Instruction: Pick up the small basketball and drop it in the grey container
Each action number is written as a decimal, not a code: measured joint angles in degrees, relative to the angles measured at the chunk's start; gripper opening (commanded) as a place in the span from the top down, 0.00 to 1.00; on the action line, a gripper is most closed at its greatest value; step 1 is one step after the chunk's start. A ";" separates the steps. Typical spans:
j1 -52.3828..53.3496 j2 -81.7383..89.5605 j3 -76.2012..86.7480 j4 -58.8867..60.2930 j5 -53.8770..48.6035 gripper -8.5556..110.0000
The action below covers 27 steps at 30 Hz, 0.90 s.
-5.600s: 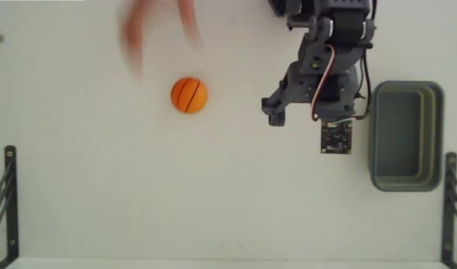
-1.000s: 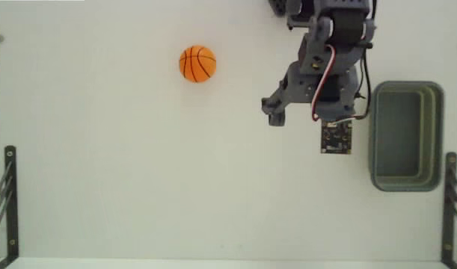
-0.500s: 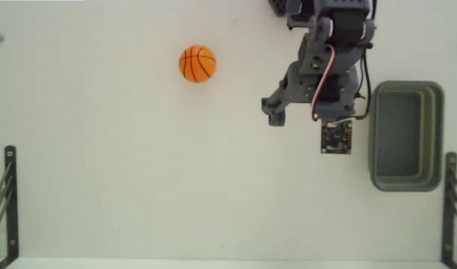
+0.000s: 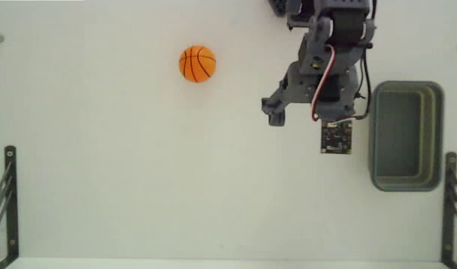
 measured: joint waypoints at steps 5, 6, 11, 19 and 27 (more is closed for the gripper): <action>0.00 0.00 0.00 0.00 0.00 0.00; 0.00 0.00 0.00 0.00 0.00 0.00; 0.00 0.00 0.00 0.00 0.00 0.00; 0.00 0.00 0.00 0.00 0.00 0.00; 2.99 0.00 0.00 0.00 0.00 0.00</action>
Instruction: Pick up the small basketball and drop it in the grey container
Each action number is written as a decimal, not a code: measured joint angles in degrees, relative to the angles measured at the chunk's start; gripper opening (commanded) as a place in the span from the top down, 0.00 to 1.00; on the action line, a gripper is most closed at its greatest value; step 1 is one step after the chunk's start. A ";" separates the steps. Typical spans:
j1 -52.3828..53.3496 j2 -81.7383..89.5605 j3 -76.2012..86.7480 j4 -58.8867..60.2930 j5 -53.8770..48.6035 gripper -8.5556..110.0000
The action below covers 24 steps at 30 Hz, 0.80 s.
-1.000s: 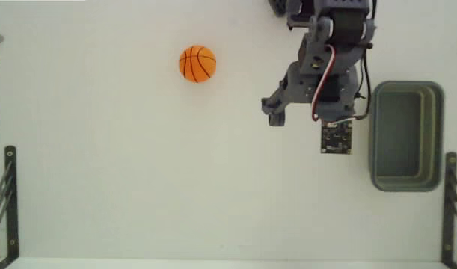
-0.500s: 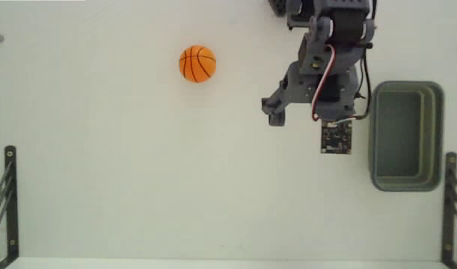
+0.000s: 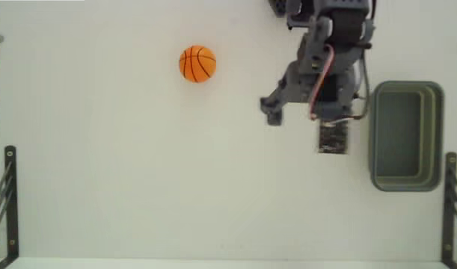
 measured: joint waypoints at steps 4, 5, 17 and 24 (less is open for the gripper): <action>2.29 0.00 0.00 0.00 0.09 0.00; 3.08 0.00 0.00 0.00 0.00 0.00; 13.36 0.00 0.00 0.00 0.09 0.00; 19.78 0.00 0.00 0.00 0.00 0.00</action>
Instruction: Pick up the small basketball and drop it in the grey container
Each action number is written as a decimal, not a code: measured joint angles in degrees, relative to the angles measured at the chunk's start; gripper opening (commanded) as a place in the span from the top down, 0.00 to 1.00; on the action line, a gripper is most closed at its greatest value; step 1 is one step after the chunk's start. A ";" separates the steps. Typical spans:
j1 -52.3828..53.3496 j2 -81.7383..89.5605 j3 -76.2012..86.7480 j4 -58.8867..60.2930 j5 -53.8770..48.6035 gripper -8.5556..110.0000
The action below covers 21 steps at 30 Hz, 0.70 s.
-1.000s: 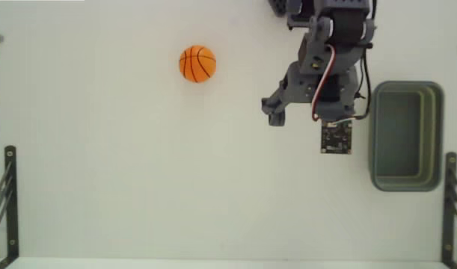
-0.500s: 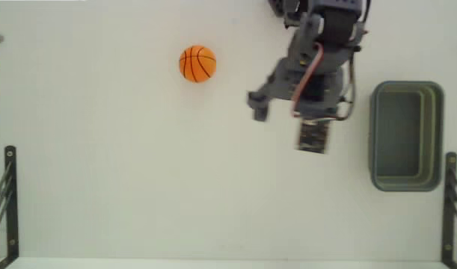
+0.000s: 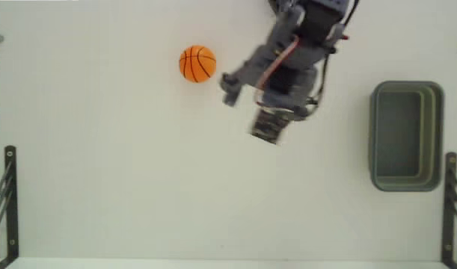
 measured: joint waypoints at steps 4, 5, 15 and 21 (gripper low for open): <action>4.48 0.00 0.00 0.00 0.00 0.00; 5.54 0.00 0.00 0.00 0.09 0.00; 16.08 0.00 0.00 0.00 0.00 0.00; 22.15 0.00 0.00 0.00 0.00 0.00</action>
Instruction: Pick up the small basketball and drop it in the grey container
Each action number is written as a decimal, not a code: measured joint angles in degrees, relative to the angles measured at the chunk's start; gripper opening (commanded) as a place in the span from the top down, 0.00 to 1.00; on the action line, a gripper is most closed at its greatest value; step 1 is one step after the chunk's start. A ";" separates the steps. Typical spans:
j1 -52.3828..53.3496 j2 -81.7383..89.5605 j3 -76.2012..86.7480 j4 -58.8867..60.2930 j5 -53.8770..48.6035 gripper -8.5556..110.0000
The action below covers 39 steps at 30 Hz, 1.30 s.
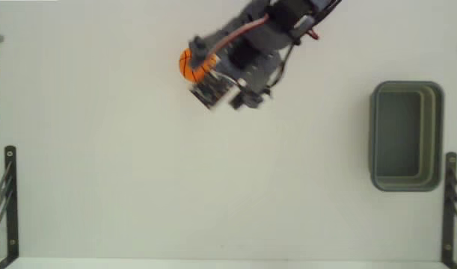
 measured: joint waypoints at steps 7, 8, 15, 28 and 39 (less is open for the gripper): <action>5.54 0.00 0.00 0.00 0.00 0.00; 6.33 0.00 0.00 0.00 0.00 0.00; 8.79 0.00 0.00 0.00 0.00 0.00; 8.96 0.00 0.00 0.00 0.00 0.00; 8.96 0.00 0.00 0.00 0.00 0.00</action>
